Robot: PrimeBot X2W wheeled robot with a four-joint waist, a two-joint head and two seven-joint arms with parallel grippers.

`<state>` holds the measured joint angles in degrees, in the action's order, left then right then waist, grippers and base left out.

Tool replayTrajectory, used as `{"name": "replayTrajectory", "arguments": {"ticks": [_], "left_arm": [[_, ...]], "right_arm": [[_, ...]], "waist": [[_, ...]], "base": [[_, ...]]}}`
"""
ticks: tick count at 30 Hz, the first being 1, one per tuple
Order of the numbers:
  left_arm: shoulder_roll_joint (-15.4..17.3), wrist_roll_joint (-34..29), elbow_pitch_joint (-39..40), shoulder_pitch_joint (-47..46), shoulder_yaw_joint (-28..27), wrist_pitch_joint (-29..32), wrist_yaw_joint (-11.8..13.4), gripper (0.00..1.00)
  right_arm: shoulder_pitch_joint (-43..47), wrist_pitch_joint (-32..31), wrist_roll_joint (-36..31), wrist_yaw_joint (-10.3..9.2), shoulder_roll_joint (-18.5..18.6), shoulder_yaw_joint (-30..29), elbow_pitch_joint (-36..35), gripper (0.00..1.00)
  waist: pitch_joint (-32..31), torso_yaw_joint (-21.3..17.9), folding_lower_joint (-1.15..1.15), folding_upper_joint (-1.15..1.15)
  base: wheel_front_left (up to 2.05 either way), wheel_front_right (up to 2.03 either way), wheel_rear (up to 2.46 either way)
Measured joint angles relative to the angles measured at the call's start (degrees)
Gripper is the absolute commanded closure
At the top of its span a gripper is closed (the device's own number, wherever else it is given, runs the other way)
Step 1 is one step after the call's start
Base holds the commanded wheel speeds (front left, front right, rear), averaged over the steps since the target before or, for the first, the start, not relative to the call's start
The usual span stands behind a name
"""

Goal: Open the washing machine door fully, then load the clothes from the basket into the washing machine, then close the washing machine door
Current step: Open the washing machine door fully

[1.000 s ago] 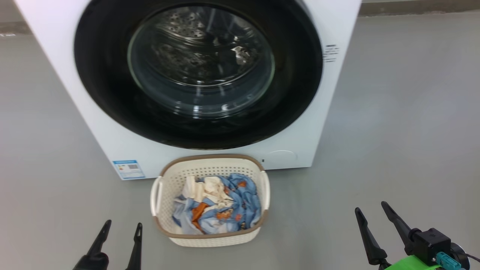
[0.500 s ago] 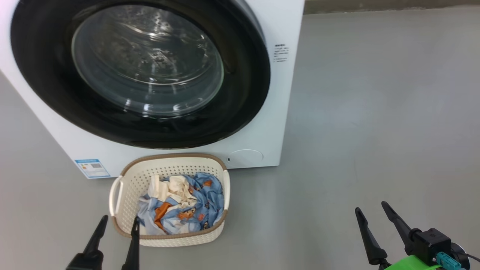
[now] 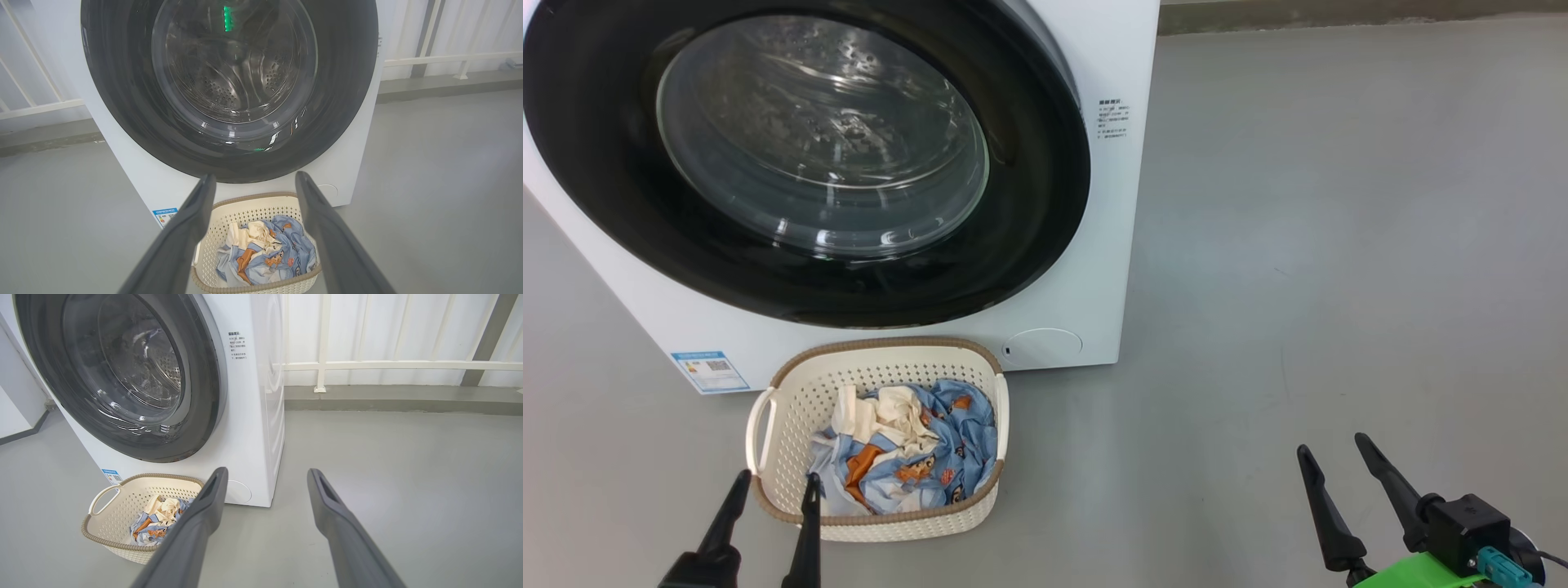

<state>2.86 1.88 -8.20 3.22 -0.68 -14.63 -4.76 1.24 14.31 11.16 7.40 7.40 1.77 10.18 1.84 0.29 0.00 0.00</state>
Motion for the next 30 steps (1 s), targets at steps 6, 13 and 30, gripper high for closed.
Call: {"name": "replayTrajectory", "arguments": {"ticks": [6, 13, 30], "left_arm": [[-0.11, 0.0, -0.04, 0.01, -0.08, 0.0, -0.09, 0.0], [-0.16, 0.01, -0.02, 0.03, -0.51, 0.0, -0.13, 0.0], [-0.32, 0.03, 1.42, -0.01, -0.15, 0.0, -0.65, 0.0]], "right_arm": [[0.0, 0.0, 0.0, 0.0, 0.16, 0.8, -0.01, 1.0], [0.0, 0.0, 3.56, 0.0, -0.36, 0.29, -0.8, 1.0], [-3.76, 0.04, 44.26, 0.0, -4.57, -14.35, -1.22, 1.0]], "waist": [[-0.12, 0.13, 0.0, 0.0], [-0.01, 0.13, 0.0, 0.0], [3.76, 0.33, 0.0, 0.0]], "base": [[0.0, 0.0, 0.0], [0.0, 0.0, 0.0], [0.0, 0.0, 0.0]]}}
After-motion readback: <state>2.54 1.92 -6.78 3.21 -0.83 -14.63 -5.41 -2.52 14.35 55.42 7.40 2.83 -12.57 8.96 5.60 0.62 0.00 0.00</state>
